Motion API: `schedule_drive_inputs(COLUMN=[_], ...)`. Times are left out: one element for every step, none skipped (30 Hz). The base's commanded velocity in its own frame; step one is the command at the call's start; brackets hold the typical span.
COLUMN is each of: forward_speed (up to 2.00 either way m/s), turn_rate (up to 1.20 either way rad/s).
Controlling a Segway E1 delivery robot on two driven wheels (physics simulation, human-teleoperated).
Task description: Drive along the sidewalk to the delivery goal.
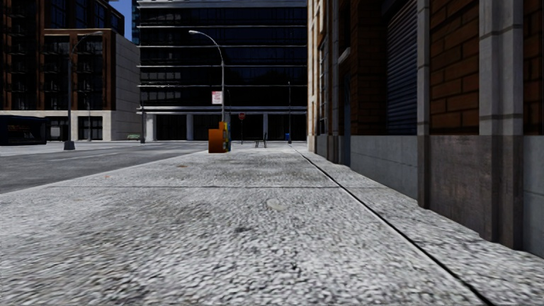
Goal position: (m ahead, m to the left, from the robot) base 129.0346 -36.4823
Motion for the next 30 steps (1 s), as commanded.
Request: schedule_drive_inputs(forward_speed=[2.0,2.0,2.0,2.0,2.0,2.0,2.0,2.0,2.0,2.0,2.0,2.0,2.0,2.0,2.0,2.0,2.0,2.0,2.0,2.0,2.0,2.0,2.0,2.0,2.0,2.0,2.0,2.0,2.0,2.0], turn_rate=[0.0,0.0,0.0,0.0,0.0,0.0,0.0,0.0,0.0,0.0,0.0,0.0,0.0,0.0,0.0,0.0,0.0,0.0,0.0,0.0,0.0,0.0,0.0,0.0,0.0,0.0,0.0,0.0,0.0,0.0])
